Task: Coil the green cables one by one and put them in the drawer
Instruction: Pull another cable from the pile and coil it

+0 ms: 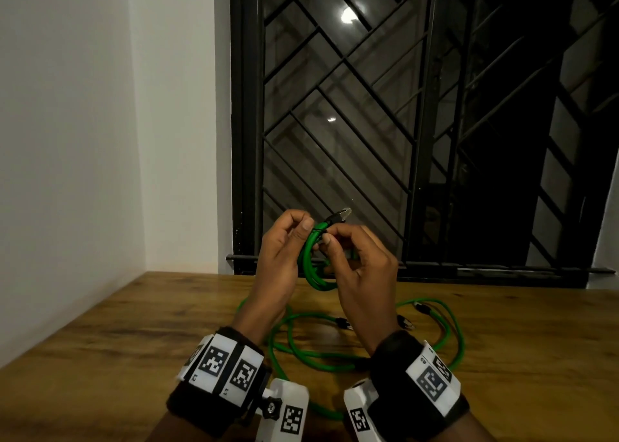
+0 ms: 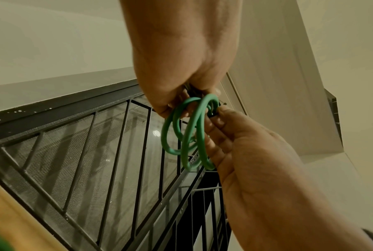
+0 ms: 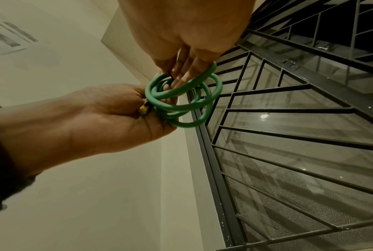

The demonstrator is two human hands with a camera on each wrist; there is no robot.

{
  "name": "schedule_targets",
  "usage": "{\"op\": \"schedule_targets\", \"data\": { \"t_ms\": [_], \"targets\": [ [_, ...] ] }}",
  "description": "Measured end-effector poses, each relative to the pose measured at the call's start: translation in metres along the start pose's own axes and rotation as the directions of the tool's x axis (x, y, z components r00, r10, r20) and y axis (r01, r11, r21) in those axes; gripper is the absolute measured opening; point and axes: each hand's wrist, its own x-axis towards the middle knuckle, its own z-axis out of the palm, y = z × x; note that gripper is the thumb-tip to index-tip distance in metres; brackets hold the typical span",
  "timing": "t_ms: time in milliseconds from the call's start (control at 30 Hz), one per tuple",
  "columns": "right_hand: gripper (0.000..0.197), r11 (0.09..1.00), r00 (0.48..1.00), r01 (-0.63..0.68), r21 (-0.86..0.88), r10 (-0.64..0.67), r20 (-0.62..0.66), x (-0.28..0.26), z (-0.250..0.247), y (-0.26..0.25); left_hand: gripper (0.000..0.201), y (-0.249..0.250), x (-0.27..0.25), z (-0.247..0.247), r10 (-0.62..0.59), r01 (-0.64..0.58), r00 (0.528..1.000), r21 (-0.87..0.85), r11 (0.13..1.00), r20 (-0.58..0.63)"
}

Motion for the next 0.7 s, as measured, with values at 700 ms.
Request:
{"op": "schedule_targets", "data": {
  "t_ms": [700],
  "targets": [
    [0.007, 0.998, 0.999, 0.014, -0.064, -0.011, 0.051, -0.0002, -0.0024, 0.0001, 0.012, -0.0002, 0.0021, -0.0050, 0.067, -0.068, 0.998, 0.070, 0.995, 0.023]
  ]
}}
